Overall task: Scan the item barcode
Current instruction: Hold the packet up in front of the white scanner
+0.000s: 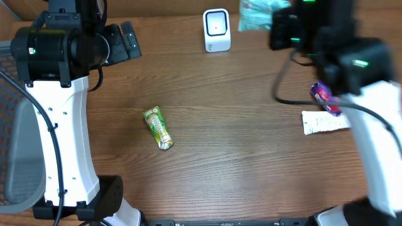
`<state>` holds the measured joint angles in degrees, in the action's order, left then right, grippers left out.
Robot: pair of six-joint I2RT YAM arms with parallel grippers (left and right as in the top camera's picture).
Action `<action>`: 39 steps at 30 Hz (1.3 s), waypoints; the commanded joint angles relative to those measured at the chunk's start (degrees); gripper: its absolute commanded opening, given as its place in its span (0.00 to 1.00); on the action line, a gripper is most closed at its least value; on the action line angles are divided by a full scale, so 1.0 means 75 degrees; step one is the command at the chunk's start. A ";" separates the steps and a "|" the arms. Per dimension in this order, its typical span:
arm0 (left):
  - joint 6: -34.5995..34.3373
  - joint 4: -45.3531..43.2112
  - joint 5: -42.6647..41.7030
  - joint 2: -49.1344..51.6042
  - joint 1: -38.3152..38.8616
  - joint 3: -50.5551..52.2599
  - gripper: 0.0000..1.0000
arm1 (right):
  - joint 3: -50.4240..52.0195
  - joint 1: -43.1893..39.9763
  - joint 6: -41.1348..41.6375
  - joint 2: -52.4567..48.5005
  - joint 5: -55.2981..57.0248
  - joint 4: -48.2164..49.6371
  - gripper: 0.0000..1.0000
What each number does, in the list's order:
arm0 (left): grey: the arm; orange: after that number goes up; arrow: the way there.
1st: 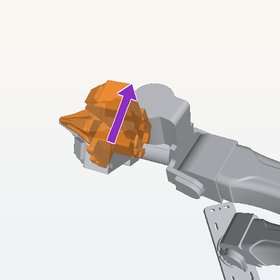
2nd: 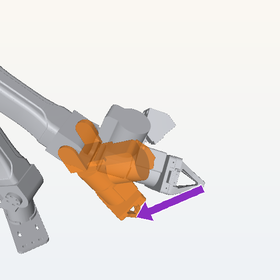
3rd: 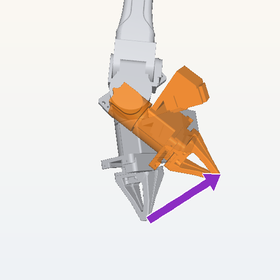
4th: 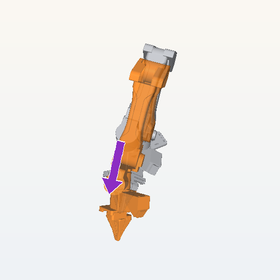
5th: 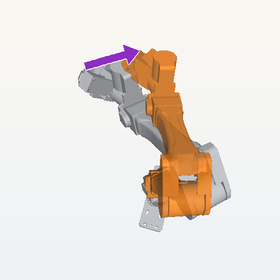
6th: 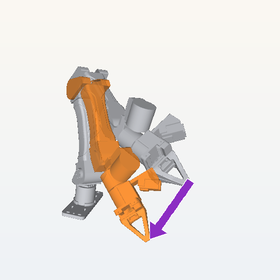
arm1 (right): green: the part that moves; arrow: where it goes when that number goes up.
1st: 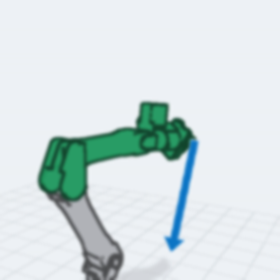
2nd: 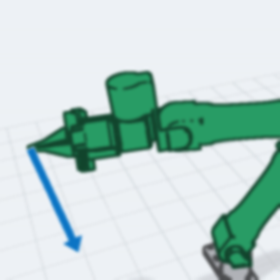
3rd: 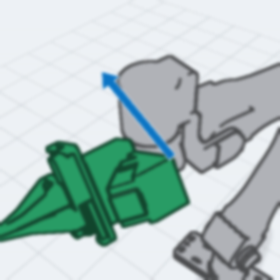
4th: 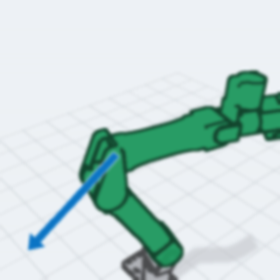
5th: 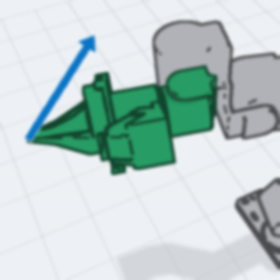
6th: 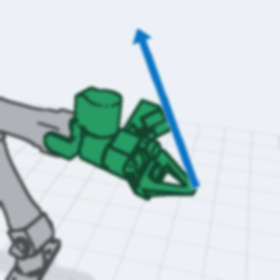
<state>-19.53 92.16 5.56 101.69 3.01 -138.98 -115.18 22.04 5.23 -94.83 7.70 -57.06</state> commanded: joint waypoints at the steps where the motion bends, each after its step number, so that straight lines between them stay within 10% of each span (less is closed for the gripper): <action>1: -0.0082 -0.0003 -0.0038 -0.0015 0.0003 0.0012 1.00 | -0.0090 0.0874 -0.0866 -0.1011 0.3471 0.0653 0.04; 9: -0.0082 -0.0003 -0.0038 -0.0015 0.0003 0.0012 1.00 | -0.0090 0.1664 -0.3771 -0.3235 0.6881 0.3136 0.04; 19: -0.0082 -0.0003 -0.0038 -0.0015 0.0003 0.0012 1.00 | -0.0090 0.1746 -0.7810 -0.4902 0.6612 0.6420 0.04; 39: -0.0082 -0.0003 -0.0038 -0.0015 0.0003 0.0012 1.00 | -0.0087 0.1716 -0.9349 -0.6132 0.6102 0.8125 0.04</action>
<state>-19.53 92.16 5.56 101.69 3.01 -138.98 -114.74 34.98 -61.89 -141.18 53.15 2.17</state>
